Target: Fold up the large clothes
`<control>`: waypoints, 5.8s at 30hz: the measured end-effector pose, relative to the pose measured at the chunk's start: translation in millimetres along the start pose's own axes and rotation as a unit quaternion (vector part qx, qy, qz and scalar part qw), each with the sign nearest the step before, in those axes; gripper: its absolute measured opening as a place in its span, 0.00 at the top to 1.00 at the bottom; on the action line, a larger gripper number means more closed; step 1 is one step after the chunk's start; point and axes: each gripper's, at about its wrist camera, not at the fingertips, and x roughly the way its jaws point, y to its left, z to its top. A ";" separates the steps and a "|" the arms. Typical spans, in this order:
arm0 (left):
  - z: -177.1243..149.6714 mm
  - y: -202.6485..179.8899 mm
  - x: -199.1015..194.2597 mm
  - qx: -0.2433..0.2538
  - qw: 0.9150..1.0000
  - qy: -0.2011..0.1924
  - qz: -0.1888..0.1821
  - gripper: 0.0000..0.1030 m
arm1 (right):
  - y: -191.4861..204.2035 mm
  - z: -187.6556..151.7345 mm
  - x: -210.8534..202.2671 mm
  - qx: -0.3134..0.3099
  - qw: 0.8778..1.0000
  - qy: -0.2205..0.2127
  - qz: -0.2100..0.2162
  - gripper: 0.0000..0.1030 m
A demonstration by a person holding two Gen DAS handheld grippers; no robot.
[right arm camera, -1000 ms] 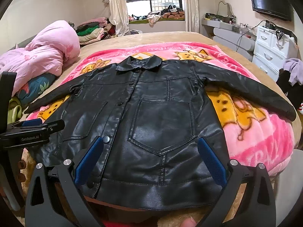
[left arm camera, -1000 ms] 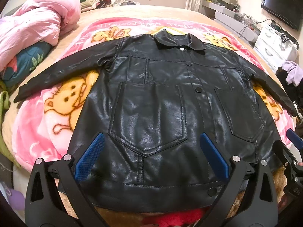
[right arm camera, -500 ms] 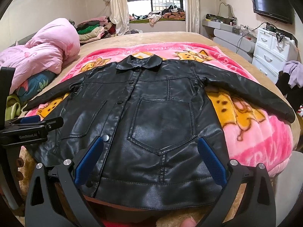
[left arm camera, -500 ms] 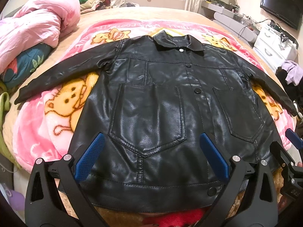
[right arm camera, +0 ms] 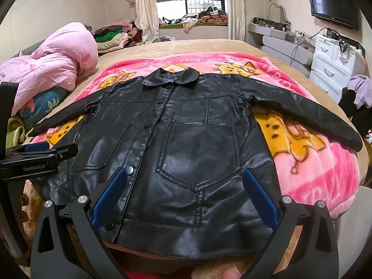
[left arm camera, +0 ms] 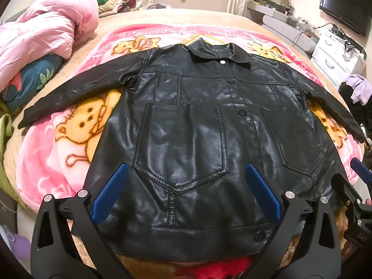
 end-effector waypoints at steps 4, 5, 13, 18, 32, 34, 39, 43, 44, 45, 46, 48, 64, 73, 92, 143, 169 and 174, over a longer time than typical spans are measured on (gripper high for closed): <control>-0.2 -0.2 0.0 0.000 1.000 -0.001 0.000 0.09 | 0.0 0.0 0.4 0.000 1.000 0.000 -0.002 0.04; -0.2 -0.3 0.0 0.000 1.000 0.000 0.001 0.09 | -0.1 0.3 1.0 0.001 1.000 0.000 -0.002 0.04; -0.7 -0.6 0.0 -0.001 1.000 -0.001 0.001 0.09 | -1.6 0.8 2.7 0.002 1.000 0.000 -0.004 0.04; 0.2 -2.3 1.6 0.001 1.000 0.000 0.001 0.09 | -3.4 3.8 5.8 0.008 1.000 0.002 -0.007 0.04; 29.0 -6.8 21.3 0.009 1.000 -0.001 0.014 0.08 | -7.5 37.8 18.8 0.009 1.000 -0.015 -0.018 0.04; 36.4 -8.6 24.7 0.011 1.000 -0.003 0.016 0.09 | -9.0 44.1 21.4 0.010 1.000 -0.019 -0.020 0.04; 57.9 -13.6 34.4 0.016 1.000 -0.007 0.021 0.09 | -12.3 63.5 31.1 0.011 0.999 -0.026 -0.020 0.04; 73.7 -17.1 40.6 0.018 1.000 -0.011 0.022 0.08 | -17.4 83.3 38.9 0.017 0.999 -0.034 -0.021 0.04; 79.7 -18.0 43.4 0.019 0.999 -0.012 0.023 0.08 | -18.6 87.8 40.8 0.019 0.999 -0.036 -0.023 0.04; 83.4 -18.6 45.0 0.020 0.999 -0.013 0.024 0.08 | -20.6 92.4 42.5 0.020 0.999 -0.040 -0.025 0.04; 87.3 -19.4 46.9 0.021 0.999 -0.014 0.025 0.08 | -22.1 96.9 44.4 0.021 0.999 -0.042 -0.027 0.04; 97.3 -21.6 52.6 0.023 0.999 -0.014 0.024 0.08 | -25.9 106.6 50.3 0.023 0.998 -0.044 -0.034 0.04; 163.3 -49.6 97.3 0.024 1.000 -0.007 -0.006 0.09 | -67.3 154.2 102.1 0.065 0.993 -0.034 -0.095 0.04; 180.4 -75.8 128.9 0.045 0.999 0.003 -0.017 0.08 | -114.8 154.4 134.0 0.111 0.984 -0.020 -0.135 0.04; 195.0 -105.3 192.0 0.073 0.997 0.016 -0.022 0.09 | -268.1 102.0 134.6 0.306 0.910 -0.011 -0.280 0.04; 235.4 -19.7 138.1 -0.014 0.997 -0.023 -0.066 0.09 | -203.3 252.7 108.5 0.205 0.957 -0.176 0.107 0.91; 208.1 79.8 151.5 -0.207 0.929 0.020 -0.305 0.09 | 33.9 217.9 208.2 -0.023 0.995 -0.036 0.095 0.92; 205.1 82.6 166.2 -0.229 0.919 0.034 -0.318 0.09 | 54.4 198.3 227.3 -0.048 0.993 -0.009 0.103 0.91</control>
